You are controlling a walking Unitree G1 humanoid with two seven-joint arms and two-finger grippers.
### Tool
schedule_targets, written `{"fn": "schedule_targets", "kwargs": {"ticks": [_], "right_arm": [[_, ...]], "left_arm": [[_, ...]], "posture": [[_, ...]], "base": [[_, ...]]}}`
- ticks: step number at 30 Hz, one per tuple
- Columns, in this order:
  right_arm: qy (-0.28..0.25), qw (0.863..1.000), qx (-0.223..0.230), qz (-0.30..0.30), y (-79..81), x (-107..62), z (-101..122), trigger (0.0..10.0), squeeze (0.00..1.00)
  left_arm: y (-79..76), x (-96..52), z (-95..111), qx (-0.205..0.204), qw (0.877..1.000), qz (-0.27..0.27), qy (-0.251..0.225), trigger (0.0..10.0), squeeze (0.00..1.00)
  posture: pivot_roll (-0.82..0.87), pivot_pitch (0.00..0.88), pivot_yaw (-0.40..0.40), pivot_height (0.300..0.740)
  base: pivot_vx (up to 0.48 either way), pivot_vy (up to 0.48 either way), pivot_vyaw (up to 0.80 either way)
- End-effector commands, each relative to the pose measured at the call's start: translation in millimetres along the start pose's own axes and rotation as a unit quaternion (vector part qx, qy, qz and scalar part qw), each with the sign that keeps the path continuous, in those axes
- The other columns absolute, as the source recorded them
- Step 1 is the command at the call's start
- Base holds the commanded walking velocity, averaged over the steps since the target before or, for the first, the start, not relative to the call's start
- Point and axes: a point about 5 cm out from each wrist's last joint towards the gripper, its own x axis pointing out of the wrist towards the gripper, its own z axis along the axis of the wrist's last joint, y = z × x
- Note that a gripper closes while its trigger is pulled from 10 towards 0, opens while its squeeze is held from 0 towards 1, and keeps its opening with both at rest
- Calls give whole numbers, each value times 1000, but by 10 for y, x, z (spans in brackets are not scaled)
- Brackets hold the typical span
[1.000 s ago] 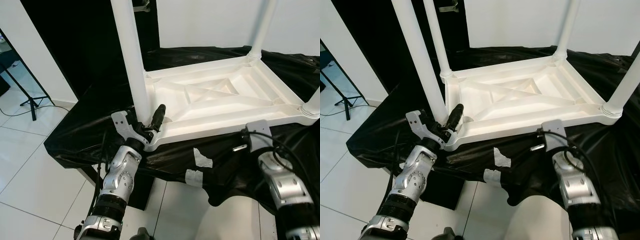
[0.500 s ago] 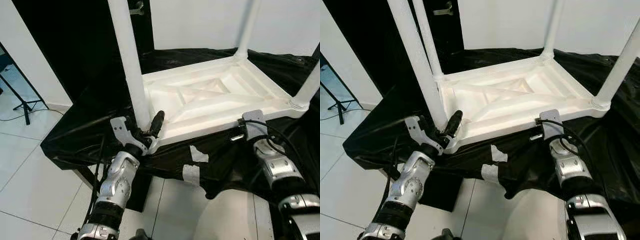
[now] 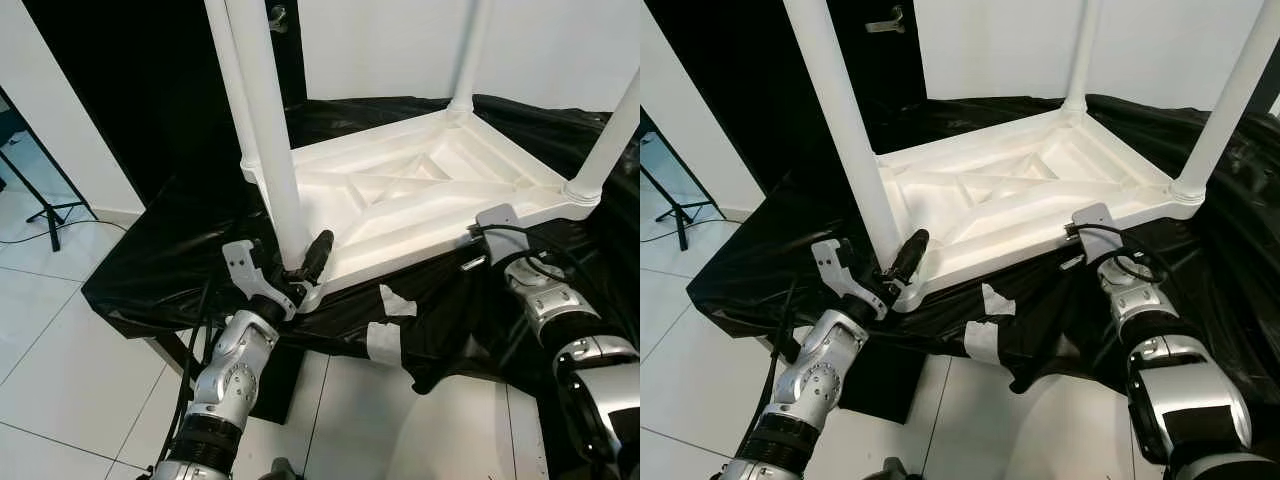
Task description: Building children table
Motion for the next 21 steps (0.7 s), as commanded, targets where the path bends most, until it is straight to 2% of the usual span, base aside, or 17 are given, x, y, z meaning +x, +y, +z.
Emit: {"fn": "schedule_targets", "kwargs": {"ticks": [1, 9, 14, 16, 18, 19, 21], "right_arm": [[-44, 999, -9, -11, -27, 33, 231, 10000, 0], [-52, 998, -23, 1, 43, 74, 343, 10000, 0], [-49, 998, -30, 15, 153, 90, 360, 10000, 0], [-52, 998, -26, 17, 173, 91, 369, 10000, 0], [-66, 997, -14, 21, 254, 80, 366, 10000, 0], [-66, 997, -14, 21, 254, 80, 366, 10000, 0], [-74, 997, 1, 8, 274, 52, 297, 10000, 0]], "left_arm": [[-218, -40, -104, -17, 984, -177, 24, 10000, 0], [-264, -72, -106, -25, 982, -186, 28, 10000, 0], [-314, -77, -105, -31, 980, -197, 29, 10000, 0], [-329, -75, -108, -28, 979, -199, 30, 10000, 0], [-346, -24, -84, 1, 982, -186, 20, 10000, 0], [-346, -24, -84, 1, 982, -186, 20, 10000, 0], [-350, 10, -48, 12, 984, -178, 11, 10000, 0]], "posture": [[114, 0, 63, 740], [118, 0, 65, 740], [114, 0, 65, 740], [116, 0, 60, 740], [118, 0, 56, 740], [118, 0, 56, 740], [123, 0, 49, 740]], "base": [[0, 0, 0], [0, 0, 0], [0, 0, 0], [0, 0, 0], [0, 0, 0], [0, 0, 0], [0, 0, 0]]}}
